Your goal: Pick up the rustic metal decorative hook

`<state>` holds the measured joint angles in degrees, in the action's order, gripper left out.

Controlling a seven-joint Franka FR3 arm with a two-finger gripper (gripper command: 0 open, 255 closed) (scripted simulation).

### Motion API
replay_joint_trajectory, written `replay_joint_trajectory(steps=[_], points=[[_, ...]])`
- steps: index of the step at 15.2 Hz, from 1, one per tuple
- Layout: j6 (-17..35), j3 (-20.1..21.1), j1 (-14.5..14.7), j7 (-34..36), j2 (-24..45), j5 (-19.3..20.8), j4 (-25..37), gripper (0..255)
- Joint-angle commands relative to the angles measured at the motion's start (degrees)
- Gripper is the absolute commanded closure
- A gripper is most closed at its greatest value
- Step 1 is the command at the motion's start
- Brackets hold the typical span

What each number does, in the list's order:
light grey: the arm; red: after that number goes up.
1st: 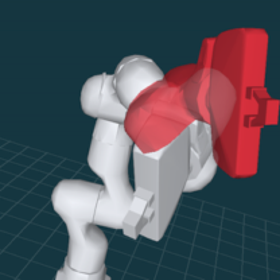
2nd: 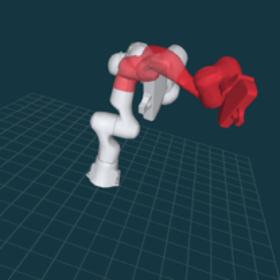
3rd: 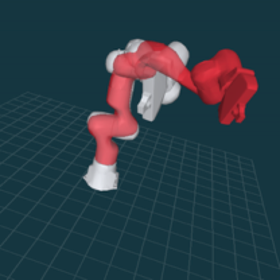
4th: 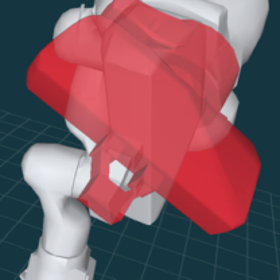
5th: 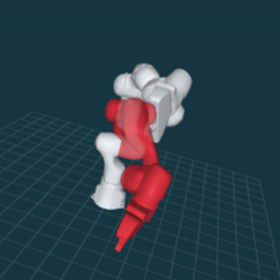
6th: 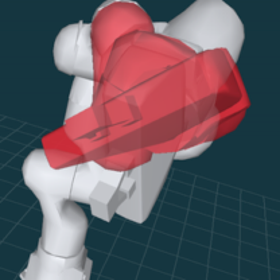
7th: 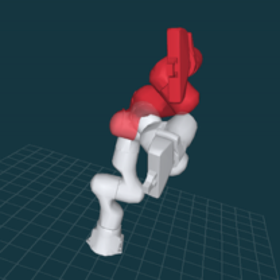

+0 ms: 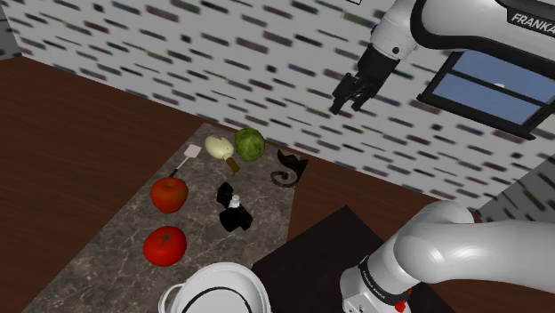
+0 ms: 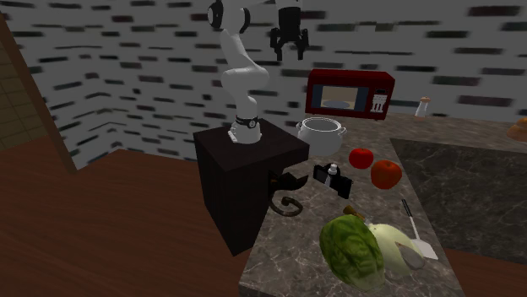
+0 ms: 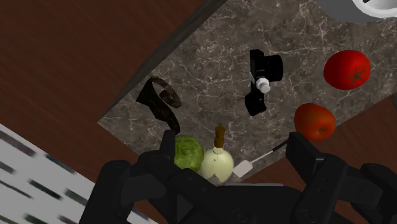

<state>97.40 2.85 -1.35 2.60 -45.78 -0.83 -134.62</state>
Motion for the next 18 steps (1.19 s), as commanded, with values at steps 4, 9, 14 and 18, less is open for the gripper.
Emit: replay_joint_trajectory(steps=[4, 9, 14, 18], points=[[4.6, -2.7, 0.5, -5.5, 1.8, 1.4, -3.6, 0], [12.7, -7.3, 1.1, -14.6, 6.8, 3.6, -8.0, 0], [21.1, -11.8, 1.9, -23.8, 14.4, 5.4, -10.1, 0], [27.8, -15.3, 2.7, -31.3, 22.0, 5.9, -10.1, 0]])
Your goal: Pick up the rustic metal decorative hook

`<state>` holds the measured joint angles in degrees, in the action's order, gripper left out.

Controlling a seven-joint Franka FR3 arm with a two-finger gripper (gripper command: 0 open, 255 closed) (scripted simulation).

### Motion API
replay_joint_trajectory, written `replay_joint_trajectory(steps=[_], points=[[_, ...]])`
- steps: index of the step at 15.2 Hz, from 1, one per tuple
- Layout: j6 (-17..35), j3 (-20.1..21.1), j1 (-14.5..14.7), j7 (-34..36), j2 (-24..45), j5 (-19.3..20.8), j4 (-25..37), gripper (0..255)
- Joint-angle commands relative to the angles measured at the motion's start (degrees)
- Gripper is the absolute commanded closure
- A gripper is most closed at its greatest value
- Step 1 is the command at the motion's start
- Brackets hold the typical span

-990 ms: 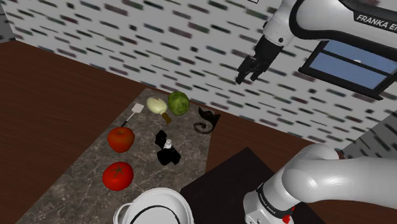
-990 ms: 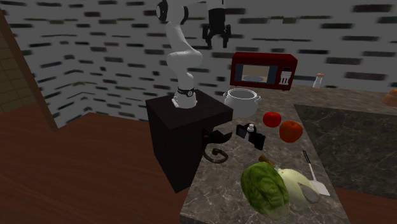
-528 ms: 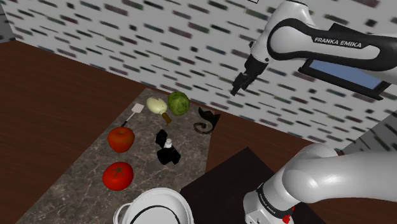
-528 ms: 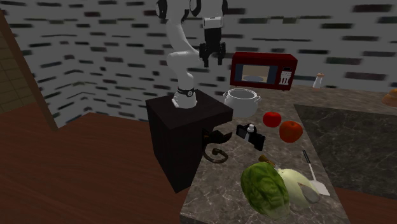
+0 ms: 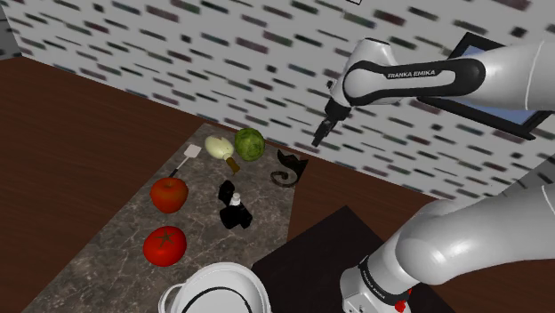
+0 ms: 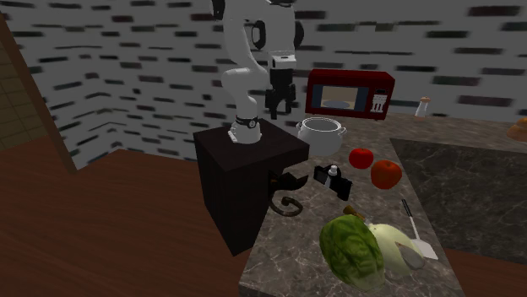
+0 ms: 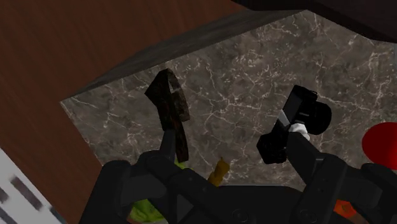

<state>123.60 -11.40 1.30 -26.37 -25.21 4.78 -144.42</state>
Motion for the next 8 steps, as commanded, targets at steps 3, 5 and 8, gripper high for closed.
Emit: replay_joint_trajectory(steps=[3, 5, 8], points=[[6.4, -3.4, 0.8, -8.2, 7.9, -0.2, 0.6, 0], [9.4, -4.8, 1.4, -12.3, 12.6, -1.0, 1.6, 0], [13.4, -6.4, 2.1, -18.9, 19.8, -3.1, 3.8, 0]])
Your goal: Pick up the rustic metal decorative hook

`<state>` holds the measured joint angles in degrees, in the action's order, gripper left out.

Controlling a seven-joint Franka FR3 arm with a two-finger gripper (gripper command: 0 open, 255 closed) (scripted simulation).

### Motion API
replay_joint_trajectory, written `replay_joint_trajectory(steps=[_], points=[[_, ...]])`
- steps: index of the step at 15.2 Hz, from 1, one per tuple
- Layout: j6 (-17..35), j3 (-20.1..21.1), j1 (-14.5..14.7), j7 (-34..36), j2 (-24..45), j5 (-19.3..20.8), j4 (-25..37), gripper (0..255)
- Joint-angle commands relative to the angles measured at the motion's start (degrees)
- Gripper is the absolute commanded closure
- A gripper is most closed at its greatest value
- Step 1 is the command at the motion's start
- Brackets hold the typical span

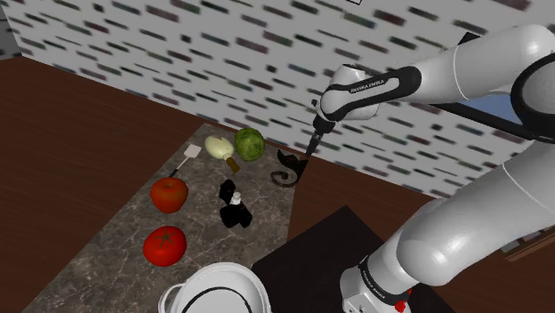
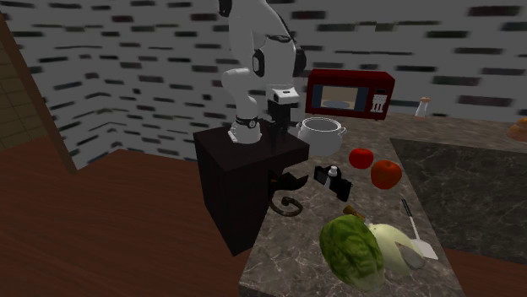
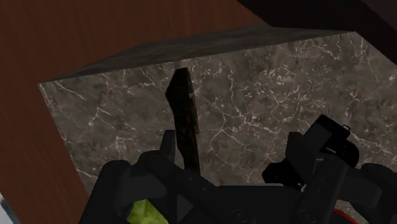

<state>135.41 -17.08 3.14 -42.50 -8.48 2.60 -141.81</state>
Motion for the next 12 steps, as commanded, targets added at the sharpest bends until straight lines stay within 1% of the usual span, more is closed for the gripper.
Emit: replay_joint_trajectory(steps=[1, 3, 6, 12], points=[[2.8, -1.1, 0.4, -5.0, 5.6, -1.8, 2.1, 0], [5.0, -1.4, 0.4, -9.6, 10.6, -3.9, 4.1, 0], [7.8, -0.9, -0.4, -16.4, 18.1, -7.2, 7.7, 0], [11.5, 0.1, -1.2, -18.2, 22.1, -9.4, 7.8, 0]])
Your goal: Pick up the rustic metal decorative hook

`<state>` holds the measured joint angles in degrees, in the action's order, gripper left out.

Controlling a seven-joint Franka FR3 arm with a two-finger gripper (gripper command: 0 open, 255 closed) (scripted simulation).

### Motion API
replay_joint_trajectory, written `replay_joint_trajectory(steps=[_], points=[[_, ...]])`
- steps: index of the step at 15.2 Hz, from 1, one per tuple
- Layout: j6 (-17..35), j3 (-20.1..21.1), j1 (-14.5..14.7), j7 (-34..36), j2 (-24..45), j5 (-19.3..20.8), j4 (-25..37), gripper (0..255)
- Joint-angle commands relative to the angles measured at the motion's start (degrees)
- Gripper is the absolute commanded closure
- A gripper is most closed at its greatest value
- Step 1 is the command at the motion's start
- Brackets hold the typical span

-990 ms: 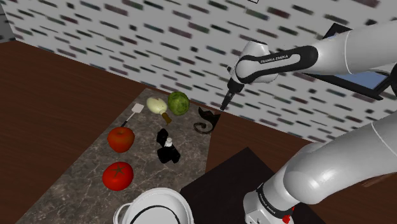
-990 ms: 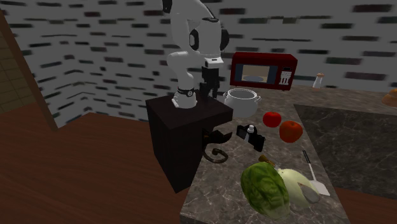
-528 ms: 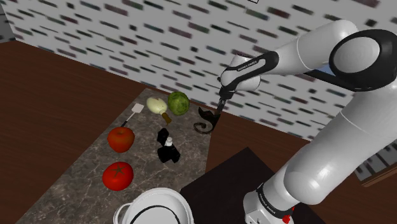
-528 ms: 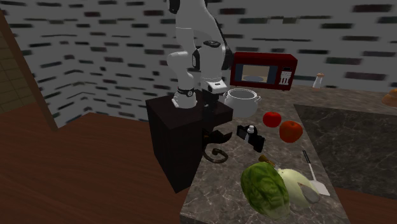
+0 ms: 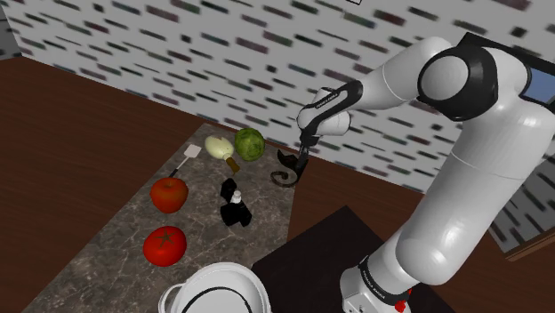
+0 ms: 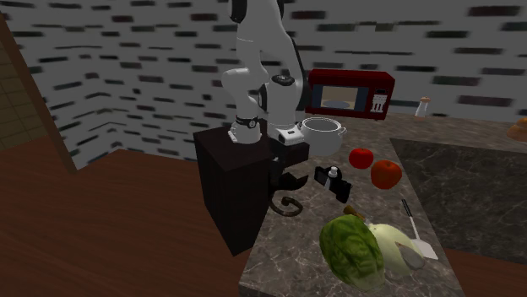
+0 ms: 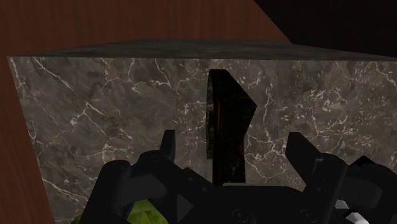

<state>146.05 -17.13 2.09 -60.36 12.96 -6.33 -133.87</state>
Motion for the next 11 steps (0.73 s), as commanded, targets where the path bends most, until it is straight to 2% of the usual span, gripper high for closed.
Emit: replay_joint_trajectory(steps=[1, 4, 5, 11], points=[[1.5, 0.4, -0.3, -0.7, 1.4, -0.9, -0.2, 0], [2.6, 0.7, -0.5, -1.1, 2.5, -1.5, -0.2, 0], [2.6, 0.7, -0.5, -1.1, 2.6, -1.5, -0.2, 255], [2.6, 0.7, -0.5, -1.1, 2.5, -1.5, -0.1, 255]])
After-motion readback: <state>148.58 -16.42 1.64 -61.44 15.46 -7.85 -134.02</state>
